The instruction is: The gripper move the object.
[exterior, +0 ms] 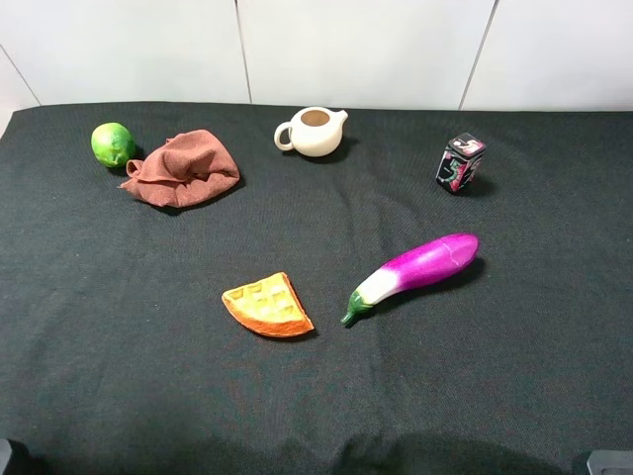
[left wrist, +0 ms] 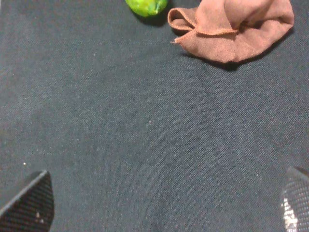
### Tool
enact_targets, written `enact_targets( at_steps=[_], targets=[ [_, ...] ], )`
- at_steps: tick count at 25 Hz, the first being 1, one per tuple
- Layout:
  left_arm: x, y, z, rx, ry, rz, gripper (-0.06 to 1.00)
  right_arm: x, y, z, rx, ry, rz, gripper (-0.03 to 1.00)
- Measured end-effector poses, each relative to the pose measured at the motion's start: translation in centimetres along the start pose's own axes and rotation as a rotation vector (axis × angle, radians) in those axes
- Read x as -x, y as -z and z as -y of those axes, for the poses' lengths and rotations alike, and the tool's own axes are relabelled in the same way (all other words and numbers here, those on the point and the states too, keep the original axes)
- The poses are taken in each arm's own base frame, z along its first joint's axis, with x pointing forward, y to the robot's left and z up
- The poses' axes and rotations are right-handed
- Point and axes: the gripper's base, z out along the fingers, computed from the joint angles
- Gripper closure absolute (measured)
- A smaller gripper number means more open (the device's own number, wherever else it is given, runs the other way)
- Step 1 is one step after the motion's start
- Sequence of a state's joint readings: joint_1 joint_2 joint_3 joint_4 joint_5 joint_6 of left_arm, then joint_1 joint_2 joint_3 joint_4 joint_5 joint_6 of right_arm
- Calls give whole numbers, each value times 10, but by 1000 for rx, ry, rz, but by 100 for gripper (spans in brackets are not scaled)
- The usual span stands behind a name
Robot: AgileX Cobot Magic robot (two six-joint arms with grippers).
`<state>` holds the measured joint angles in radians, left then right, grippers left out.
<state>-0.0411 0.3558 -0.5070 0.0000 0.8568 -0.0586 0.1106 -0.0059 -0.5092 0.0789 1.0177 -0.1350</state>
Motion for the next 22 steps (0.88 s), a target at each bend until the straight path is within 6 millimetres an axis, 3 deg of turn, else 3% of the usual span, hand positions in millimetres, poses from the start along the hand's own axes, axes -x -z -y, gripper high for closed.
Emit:
enact_targets(
  at_steps=[9, 17, 22],
  targets=[
    [-20, 34, -1, -10, 0, 165, -5, 0, 0, 0, 0, 0, 0, 27],
    [-44, 50, -4, 10, -27, 152, -5, 0, 0, 0, 0, 0, 0, 27],
    [-48, 52, -5, 17, -33, 119, -5, 0, 0, 0, 1, 0, 0, 27]
  ],
)
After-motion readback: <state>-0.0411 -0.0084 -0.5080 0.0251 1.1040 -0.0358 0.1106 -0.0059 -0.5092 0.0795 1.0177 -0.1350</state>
